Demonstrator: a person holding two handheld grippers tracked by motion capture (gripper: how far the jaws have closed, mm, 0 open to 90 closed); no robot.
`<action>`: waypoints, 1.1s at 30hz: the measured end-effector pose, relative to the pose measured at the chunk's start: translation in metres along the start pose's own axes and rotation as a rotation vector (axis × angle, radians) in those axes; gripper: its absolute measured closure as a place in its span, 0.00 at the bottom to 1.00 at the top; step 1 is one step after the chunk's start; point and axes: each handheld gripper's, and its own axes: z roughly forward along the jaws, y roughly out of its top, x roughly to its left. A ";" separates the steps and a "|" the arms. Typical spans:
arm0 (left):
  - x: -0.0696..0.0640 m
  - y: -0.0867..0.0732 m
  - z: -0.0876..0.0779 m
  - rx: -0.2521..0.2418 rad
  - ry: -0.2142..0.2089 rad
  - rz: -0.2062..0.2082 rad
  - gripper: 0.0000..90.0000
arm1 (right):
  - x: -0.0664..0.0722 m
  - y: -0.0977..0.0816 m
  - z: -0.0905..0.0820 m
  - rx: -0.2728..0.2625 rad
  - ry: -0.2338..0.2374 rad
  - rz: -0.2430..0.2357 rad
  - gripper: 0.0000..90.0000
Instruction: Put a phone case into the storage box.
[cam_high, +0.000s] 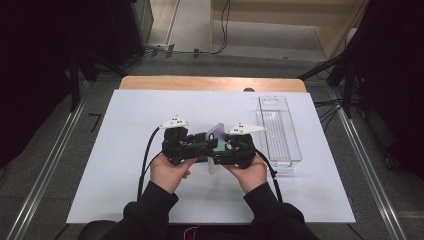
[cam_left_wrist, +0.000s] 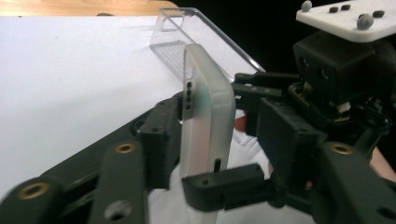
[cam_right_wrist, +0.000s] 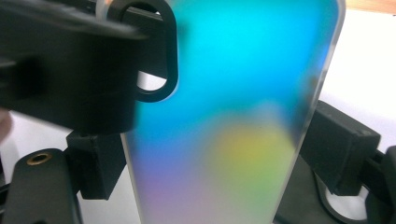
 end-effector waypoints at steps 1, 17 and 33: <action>0.001 0.000 -0.001 0.003 -0.004 -0.008 0.50 | -0.001 0.000 0.000 -0.001 -0.003 0.000 0.16; 0.016 0.001 -0.014 0.064 -0.056 -0.041 0.33 | -0.013 -0.002 -0.005 0.038 0.006 -0.009 0.16; 0.032 -0.013 -0.024 0.212 -0.069 0.074 0.31 | -0.018 0.000 -0.020 0.091 0.091 -0.080 0.16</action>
